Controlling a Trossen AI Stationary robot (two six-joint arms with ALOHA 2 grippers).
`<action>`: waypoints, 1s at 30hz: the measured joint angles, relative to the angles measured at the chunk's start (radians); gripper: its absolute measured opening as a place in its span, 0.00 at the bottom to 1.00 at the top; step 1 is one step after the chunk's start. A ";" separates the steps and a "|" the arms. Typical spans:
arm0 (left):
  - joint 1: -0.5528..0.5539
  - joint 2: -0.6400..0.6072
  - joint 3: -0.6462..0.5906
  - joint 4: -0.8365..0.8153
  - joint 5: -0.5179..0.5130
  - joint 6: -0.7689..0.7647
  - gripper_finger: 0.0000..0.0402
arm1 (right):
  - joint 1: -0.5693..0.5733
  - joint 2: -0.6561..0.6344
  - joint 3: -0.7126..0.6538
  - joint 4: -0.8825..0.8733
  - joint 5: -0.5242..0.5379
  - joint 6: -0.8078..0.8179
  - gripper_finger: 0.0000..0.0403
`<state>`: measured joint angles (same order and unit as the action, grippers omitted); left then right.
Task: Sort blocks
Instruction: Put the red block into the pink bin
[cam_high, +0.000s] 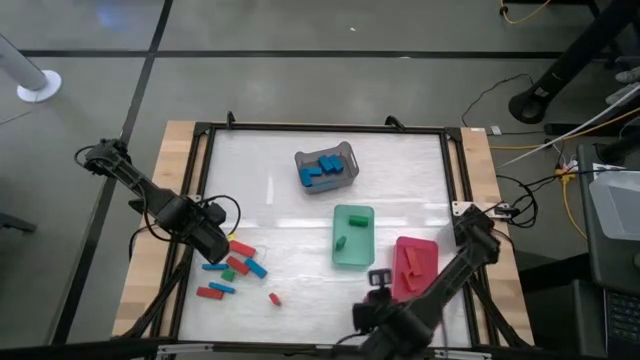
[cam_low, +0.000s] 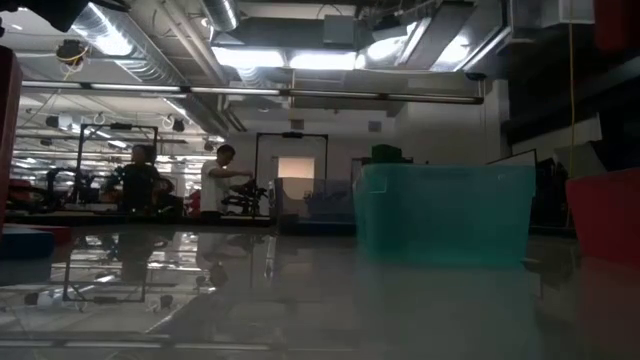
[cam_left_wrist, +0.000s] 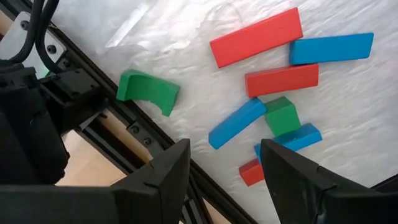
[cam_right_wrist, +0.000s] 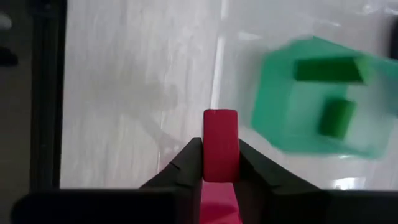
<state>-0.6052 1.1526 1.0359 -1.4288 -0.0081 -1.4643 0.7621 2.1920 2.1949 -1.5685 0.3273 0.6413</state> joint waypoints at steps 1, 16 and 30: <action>0.000 0.000 0.000 0.000 -0.002 0.005 0.45 | 0.003 -0.031 -0.031 -0.001 0.004 0.036 0.16; 0.000 0.000 0.000 -0.003 -0.020 0.005 0.45 | 0.063 -0.366 -0.634 -0.001 -0.120 0.691 0.20; -0.003 0.000 0.000 -0.005 0.025 -0.077 0.45 | 0.034 -0.360 -0.705 0.030 -0.242 0.767 0.29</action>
<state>-0.6085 1.1526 1.0355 -1.4334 0.0172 -1.5410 0.7960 1.8317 1.4902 -1.5380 0.0855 1.4085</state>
